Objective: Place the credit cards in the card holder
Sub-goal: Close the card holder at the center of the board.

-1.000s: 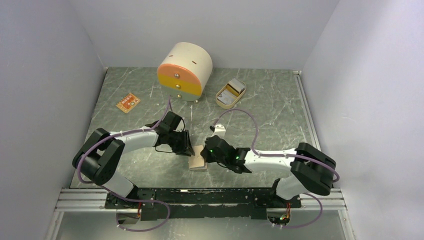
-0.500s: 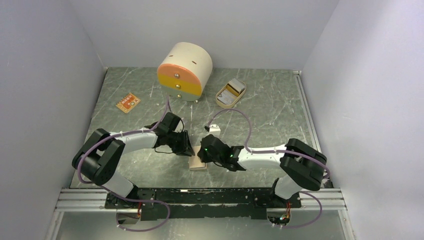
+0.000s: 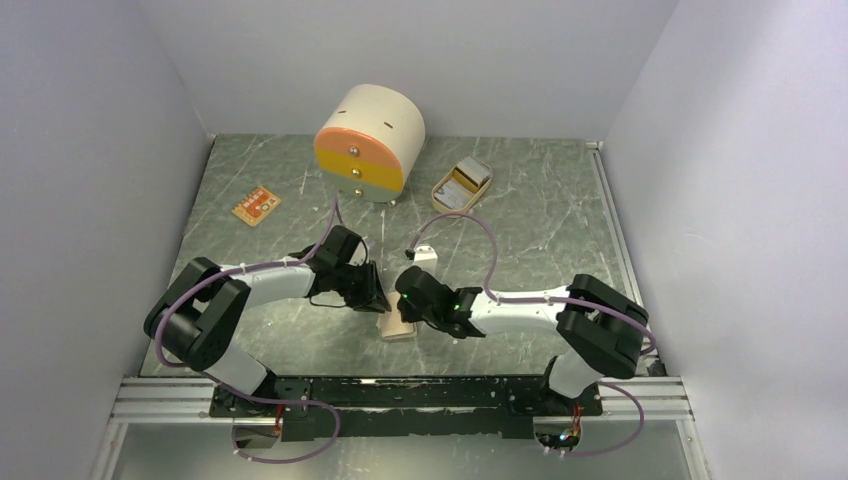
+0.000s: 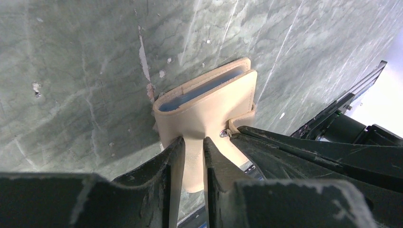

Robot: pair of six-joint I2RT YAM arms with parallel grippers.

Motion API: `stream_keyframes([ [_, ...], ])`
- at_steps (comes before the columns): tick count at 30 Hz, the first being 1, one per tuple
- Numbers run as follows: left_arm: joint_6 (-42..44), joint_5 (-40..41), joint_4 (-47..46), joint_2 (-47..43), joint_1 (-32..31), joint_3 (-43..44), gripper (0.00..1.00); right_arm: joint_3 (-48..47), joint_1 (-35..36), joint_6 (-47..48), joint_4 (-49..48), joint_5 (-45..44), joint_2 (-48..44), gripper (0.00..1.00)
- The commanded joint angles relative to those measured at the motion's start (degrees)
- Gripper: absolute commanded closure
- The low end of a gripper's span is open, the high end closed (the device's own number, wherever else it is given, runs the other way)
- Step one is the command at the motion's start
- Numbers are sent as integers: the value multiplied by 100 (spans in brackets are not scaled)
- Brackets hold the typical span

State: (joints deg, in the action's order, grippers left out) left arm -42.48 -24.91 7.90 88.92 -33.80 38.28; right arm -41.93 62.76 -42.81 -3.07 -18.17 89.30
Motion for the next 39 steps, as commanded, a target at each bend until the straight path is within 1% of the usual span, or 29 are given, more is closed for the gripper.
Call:
stream_keyframes([
  [1,34,62,96,100,-53,-159,72,-218,70,198,396,-210,122,100],
  [13,-15,-22,7,172,-55,-215,71,-439,285,313,681,-240,270,100],
  [22,-22,-68,-31,272,-53,-205,75,-673,388,423,906,-230,468,100],
  [28,-50,-81,-93,335,-51,-223,75,-807,473,558,1106,-213,596,100],
  [31,-33,-82,-91,363,-49,-216,74,-826,515,630,1104,-169,626,100],
  [34,-15,-112,-46,412,-56,-199,73,-969,565,703,1307,-253,703,100],
  [39,89,-90,216,487,-52,-76,68,-1075,620,821,1429,-280,726,100],
])
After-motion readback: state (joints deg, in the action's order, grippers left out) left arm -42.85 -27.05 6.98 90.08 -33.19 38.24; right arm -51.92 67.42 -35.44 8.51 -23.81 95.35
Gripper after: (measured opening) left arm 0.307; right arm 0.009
